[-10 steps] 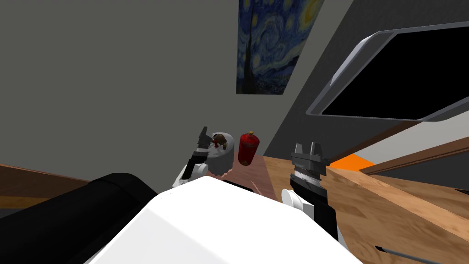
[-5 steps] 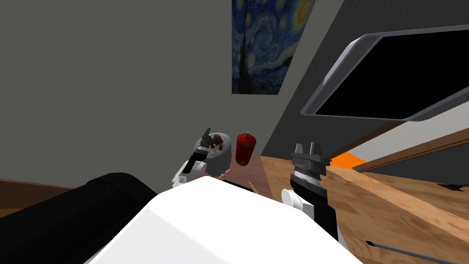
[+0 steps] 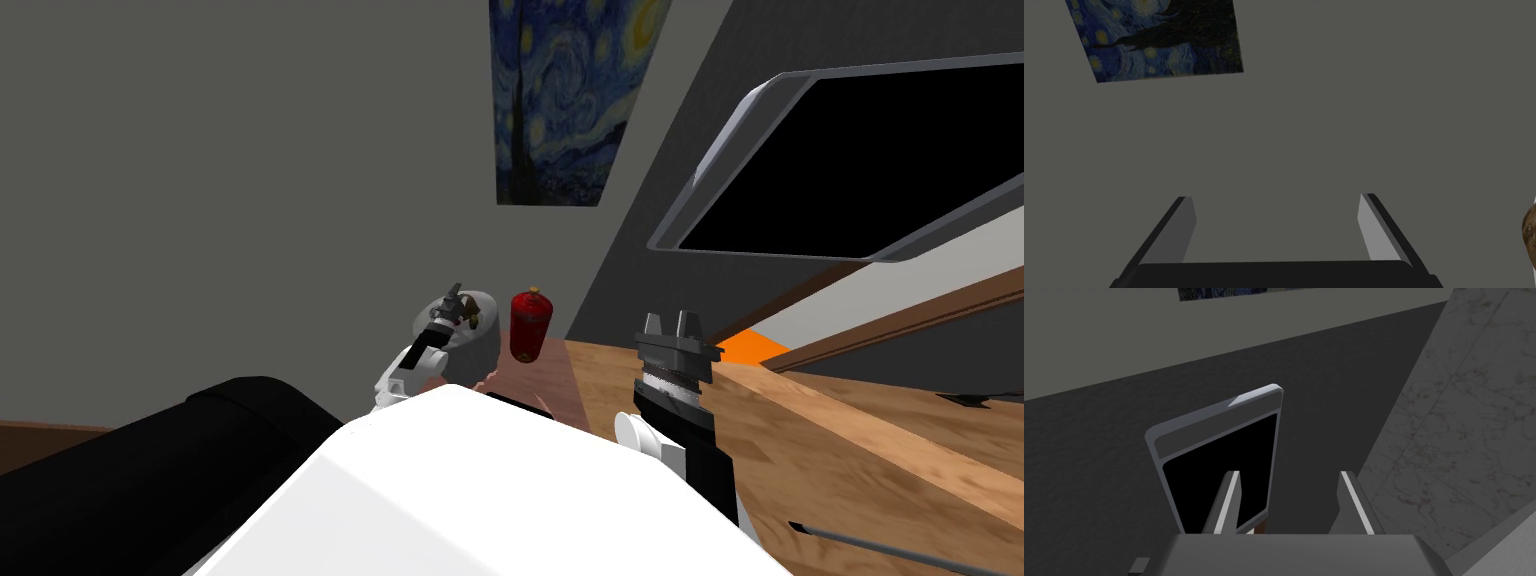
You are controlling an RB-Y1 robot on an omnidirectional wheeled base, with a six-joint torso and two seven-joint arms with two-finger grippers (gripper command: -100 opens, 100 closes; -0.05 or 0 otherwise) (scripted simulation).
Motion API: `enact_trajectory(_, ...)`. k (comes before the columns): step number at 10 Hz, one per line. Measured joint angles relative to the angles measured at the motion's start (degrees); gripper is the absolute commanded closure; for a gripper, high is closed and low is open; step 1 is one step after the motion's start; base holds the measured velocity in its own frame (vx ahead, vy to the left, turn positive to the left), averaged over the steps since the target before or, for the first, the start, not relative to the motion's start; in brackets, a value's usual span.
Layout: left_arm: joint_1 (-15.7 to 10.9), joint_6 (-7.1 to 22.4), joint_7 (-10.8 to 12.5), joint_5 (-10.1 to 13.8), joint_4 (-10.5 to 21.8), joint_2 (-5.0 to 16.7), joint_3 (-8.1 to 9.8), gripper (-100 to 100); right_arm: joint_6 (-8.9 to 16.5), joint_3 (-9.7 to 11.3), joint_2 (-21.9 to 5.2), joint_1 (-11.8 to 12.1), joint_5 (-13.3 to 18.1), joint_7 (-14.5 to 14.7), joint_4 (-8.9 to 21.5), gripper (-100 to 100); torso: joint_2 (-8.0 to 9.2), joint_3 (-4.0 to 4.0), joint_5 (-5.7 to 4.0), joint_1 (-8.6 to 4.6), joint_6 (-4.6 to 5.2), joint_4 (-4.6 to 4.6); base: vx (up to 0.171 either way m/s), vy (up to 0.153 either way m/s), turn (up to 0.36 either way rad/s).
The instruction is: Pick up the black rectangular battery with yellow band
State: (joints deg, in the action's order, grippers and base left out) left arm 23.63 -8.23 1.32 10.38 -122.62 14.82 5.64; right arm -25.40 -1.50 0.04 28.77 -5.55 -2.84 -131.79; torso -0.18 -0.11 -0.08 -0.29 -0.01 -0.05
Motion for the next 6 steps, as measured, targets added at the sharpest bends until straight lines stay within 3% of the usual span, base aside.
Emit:
enact_trajectory(2, -1.33, 3.30, 2.00, 1.34, 1.82, 1.77, 1.35, -100, 0.00, 0.00, 0.00, 0.00, 0.00, 0.00, 0.00, 0, 0.05, 0.03, 0.02, 0.03, 0.01, 0.01, 0.033, -0.063, -0.035)
enact_trajectory(6, -2.83, 8.05, 4.43, 2.76, 5.11, 3.10, 2.30, -100, 0.00, 0.00, 0.00, 0.00, 0.00, 0.00, 0.00, 0, 0.04, 0.03, 0.02, 0.08, 0.00, 0.01, 0.037, -0.056, -0.025)
